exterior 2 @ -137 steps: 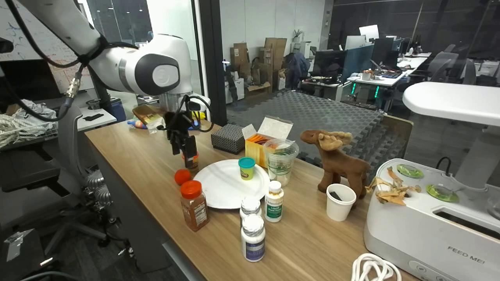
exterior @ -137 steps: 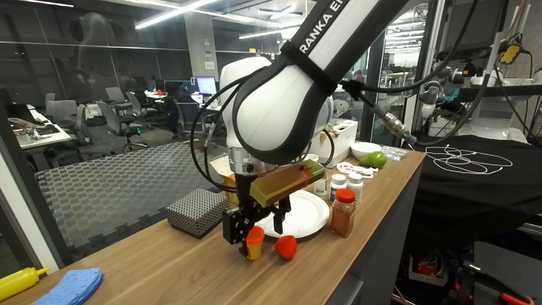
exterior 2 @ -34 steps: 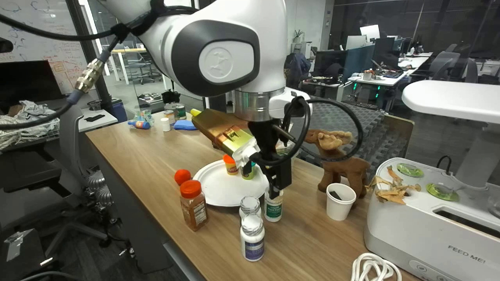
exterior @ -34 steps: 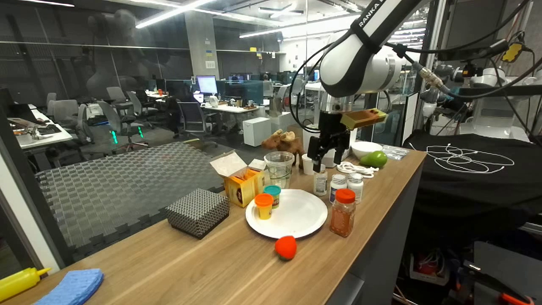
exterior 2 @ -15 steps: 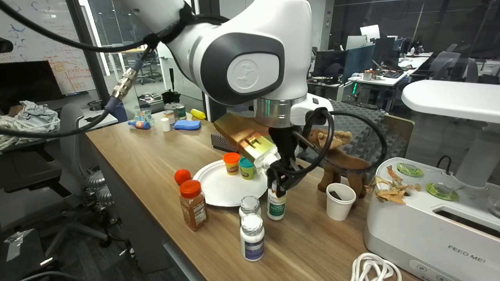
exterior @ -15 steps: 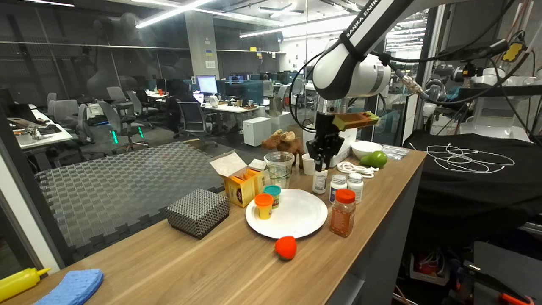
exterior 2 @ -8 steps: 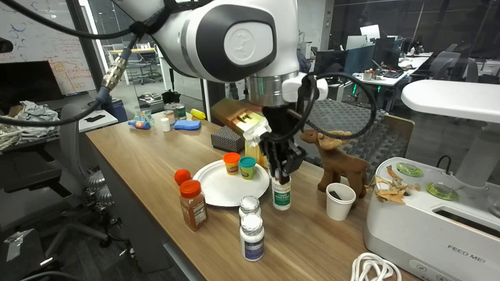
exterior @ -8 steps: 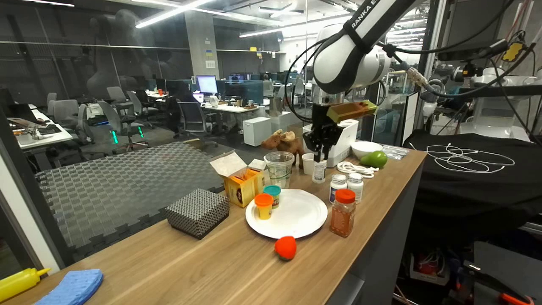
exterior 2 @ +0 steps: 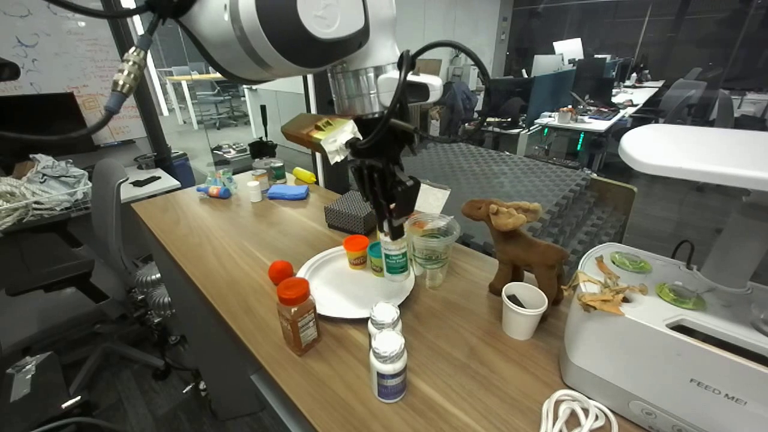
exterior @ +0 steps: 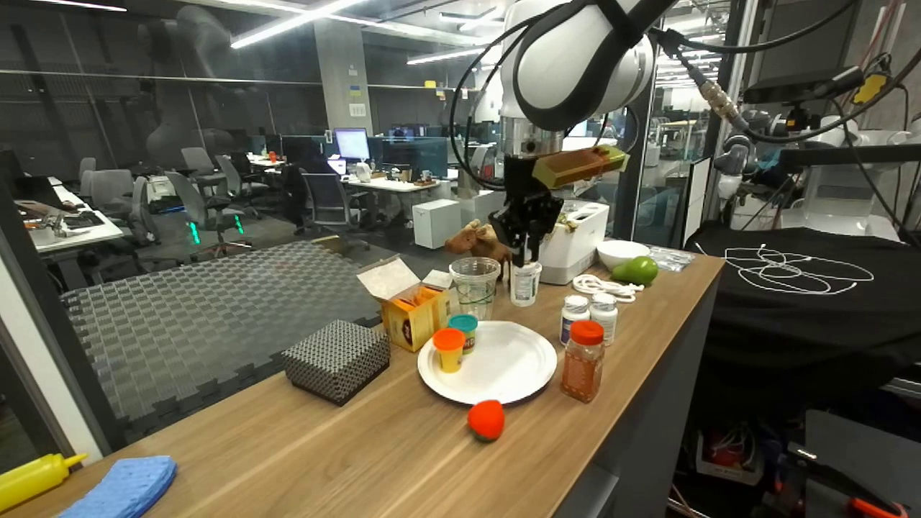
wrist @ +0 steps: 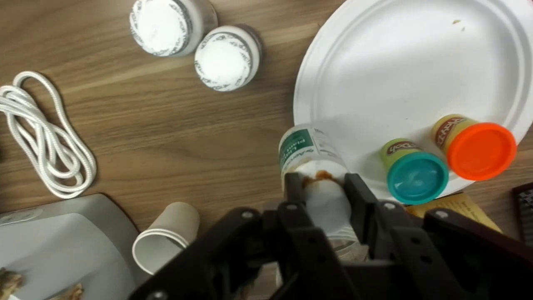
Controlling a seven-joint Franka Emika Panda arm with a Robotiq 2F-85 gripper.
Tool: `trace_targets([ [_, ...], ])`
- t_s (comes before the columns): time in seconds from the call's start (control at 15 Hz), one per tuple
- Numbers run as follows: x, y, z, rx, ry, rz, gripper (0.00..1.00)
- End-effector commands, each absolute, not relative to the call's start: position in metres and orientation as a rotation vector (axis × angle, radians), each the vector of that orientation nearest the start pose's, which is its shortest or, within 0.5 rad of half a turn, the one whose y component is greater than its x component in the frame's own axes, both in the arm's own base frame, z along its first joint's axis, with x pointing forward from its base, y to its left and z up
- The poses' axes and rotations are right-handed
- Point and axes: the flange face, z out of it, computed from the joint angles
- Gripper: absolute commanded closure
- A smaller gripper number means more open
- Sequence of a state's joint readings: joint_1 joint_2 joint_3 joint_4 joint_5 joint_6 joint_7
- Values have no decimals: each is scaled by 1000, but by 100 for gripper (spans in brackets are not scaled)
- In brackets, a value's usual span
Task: Pick up all the objects surrounding the white plate and arrange them on the plate
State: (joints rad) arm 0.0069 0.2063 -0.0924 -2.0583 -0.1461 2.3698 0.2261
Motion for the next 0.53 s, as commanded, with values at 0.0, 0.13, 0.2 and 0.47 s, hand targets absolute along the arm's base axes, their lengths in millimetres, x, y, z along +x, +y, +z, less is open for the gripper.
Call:
trace_targets([
  [0.0,589,-25,342,-3210,260,-179,83],
  [0.13,591,-12,328,-3201,233,-168,83],
  [0.2,592,-8,322,-3198,229,-167,83],
  [0.47,600,-3,301,-3190,242,-197,83],
])
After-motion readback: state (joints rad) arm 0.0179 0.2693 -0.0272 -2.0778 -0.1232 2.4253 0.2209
